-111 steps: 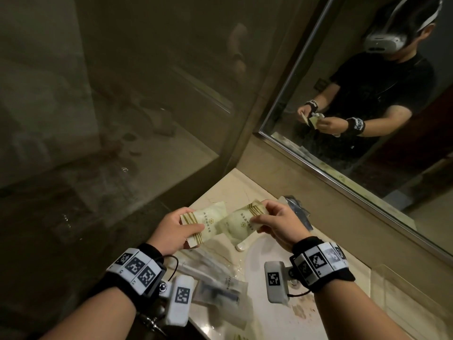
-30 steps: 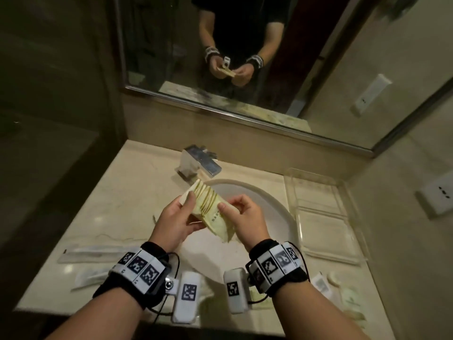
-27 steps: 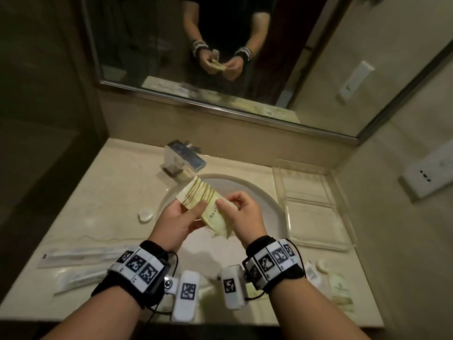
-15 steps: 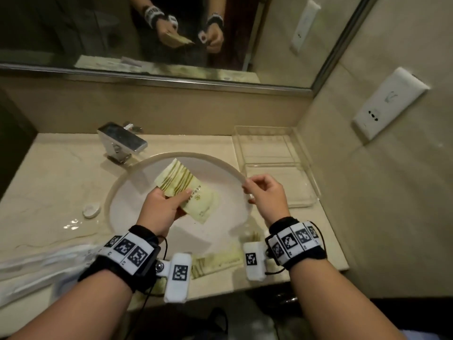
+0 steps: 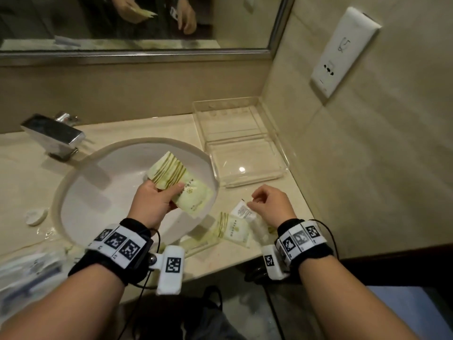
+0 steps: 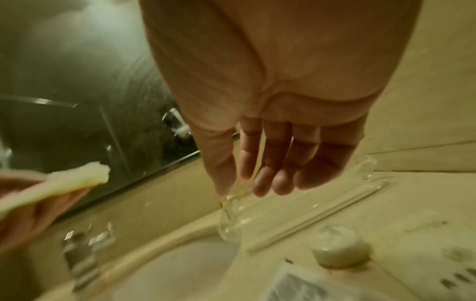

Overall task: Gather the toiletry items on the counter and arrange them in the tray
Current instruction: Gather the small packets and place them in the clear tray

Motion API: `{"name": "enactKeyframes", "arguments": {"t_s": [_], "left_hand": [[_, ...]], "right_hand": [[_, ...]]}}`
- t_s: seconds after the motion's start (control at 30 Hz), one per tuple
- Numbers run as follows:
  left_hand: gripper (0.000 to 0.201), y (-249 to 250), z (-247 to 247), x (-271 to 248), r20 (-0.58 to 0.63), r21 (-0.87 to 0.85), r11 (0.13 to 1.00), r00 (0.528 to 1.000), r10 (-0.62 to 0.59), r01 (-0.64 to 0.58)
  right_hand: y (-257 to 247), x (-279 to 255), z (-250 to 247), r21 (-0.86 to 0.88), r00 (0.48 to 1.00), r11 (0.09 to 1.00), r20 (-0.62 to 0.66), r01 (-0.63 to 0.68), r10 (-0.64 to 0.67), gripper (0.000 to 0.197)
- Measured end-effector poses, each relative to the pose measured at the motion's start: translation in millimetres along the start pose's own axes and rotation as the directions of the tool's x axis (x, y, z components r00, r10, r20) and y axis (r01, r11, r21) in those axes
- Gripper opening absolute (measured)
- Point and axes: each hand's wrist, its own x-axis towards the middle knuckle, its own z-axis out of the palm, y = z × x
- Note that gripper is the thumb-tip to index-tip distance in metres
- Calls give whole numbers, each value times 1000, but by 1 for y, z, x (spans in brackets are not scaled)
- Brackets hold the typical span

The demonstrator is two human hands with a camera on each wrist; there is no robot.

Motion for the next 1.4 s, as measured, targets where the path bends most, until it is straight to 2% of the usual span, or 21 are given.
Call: {"name": "enactKeyframes", "arguments": {"t_s": [0.07, 0.13, 0.27, 0.37, 0.47, 0.53, 0.6, 0.73, 0.8, 0.87, 0.9, 0.97, 1.1, 1.27, 1.4], "left_hand": [[29, -1, 0, 0, -17, 12, 1000, 1000, -4, 4], [23, -3, 0, -1, -31, 22, 999, 999, -23, 23], [10, -6, 5, -9, -28, 45, 998, 998, -48, 49], [10, -8, 6, -11, -28, 59, 997, 998, -50, 51], [12, -7, 4, -12, -32, 55, 997, 998, -50, 52], [13, -5, 2, -12, -34, 65, 997, 998, -49, 51], [13, -3, 1, -12, -40, 73, 996, 998, -47, 50], [11, 2, 2, -10, -56, 59, 997, 997, -44, 47], [11, 4, 4, -10, -58, 57, 997, 997, -47, 50], [10, 4, 7, -9, -53, 67, 996, 997, -52, 55], [9, 5, 9, -10, -50, 68, 996, 997, -53, 56], [7, 6, 13, -10, -45, 56, 997, 998, -54, 56], [16, 9, 18, -13, -16, 16, 998, 998, -59, 59], [26, 13, 23, -17, 34, -41, 997, 997, -69, 71], [21, 11, 24, -19, 90, 71, 997, 996, -26, 20]], "right_hand": [[6, -1, 13, -192, 991, 979, 127, 67, -43, 26], [12, -4, 32, -310, 970, 943, 237, 122, -48, 36], [24, -7, 58, -559, 946, 779, 297, 285, -132, 52], [23, -5, 61, -595, 953, 758, 279, 267, -117, 49], [16, -2, 58, -601, 945, 755, 318, 263, -76, 31], [9, -2, 49, -536, 938, 800, 334, 269, -92, 17], [-3, 2, 35, -407, 943, 883, 318, 233, -102, 24], [-31, 14, 0, -75, 974, 977, 123, 199, -189, 19], [-50, 11, -9, 205, 963, 958, 137, 201, -232, 15], [-68, 1, -8, 476, 932, 873, 257, 110, -257, 3], [-75, -3, -6, 559, 915, 827, 302, 57, -268, 3], [-81, -7, 4, 605, 902, 796, 326, 32, -284, 9], [-82, -15, 24, 593, 931, 804, 263, 50, -251, 24], [-80, -22, 34, 520, 945, 840, 172, 154, -279, 26], [-80, -25, 31, 485, 950, 850, 111, 205, -293, 25]]}}
